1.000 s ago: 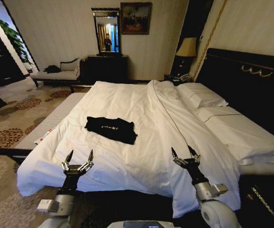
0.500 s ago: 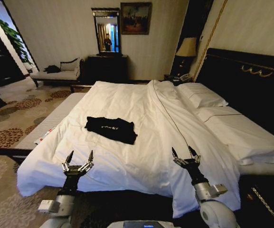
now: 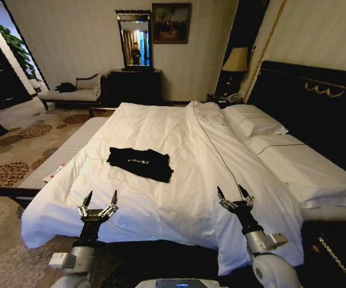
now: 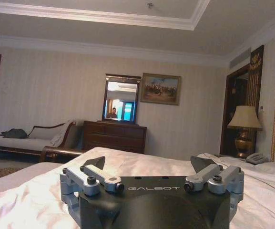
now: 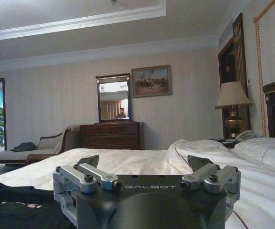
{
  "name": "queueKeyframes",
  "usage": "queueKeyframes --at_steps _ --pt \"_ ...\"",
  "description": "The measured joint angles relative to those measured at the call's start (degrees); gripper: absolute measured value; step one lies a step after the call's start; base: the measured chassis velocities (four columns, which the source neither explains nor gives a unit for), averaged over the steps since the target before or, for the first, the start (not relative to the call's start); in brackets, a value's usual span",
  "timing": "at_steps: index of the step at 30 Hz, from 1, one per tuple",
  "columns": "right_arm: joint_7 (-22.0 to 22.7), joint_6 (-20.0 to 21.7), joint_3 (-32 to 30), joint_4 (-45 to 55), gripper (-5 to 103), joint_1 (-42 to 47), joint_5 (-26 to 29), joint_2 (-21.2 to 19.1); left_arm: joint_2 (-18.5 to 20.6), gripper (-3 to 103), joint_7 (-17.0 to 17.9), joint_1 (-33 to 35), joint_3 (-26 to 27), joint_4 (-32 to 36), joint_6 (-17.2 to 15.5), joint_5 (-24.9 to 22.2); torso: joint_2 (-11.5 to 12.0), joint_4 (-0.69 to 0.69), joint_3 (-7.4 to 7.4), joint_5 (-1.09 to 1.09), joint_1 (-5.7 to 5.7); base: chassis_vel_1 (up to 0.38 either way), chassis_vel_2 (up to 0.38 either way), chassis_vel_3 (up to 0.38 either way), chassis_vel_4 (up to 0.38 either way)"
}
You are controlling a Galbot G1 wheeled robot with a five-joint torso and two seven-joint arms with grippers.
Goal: Fold the clothes on the bed.
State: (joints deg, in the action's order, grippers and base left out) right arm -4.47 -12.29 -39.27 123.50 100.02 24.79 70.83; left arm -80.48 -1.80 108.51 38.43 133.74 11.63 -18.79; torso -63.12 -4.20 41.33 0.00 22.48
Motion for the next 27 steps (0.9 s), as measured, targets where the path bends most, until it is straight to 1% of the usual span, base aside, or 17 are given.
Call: queueKeyframes --at_steps 13,27 --pt "0.0 -0.2 0.0 0.0 100 0.1 -0.6 0.4 -0.3 100 0.0 0.0 0.0 -0.5 0.5 0.1 0.0 0.00 0.00 0.00 0.00 0.000 0.000 0.000 0.000" --pt "0.0 -0.4 0.1 -0.5 100 0.0 -0.7 0.5 -0.5 100 0.0 -0.2 -0.1 -1.1 0.7 0.1 0.0 0.00 0.00 0.00 0.00 -0.049 0.071 0.040 -0.072"
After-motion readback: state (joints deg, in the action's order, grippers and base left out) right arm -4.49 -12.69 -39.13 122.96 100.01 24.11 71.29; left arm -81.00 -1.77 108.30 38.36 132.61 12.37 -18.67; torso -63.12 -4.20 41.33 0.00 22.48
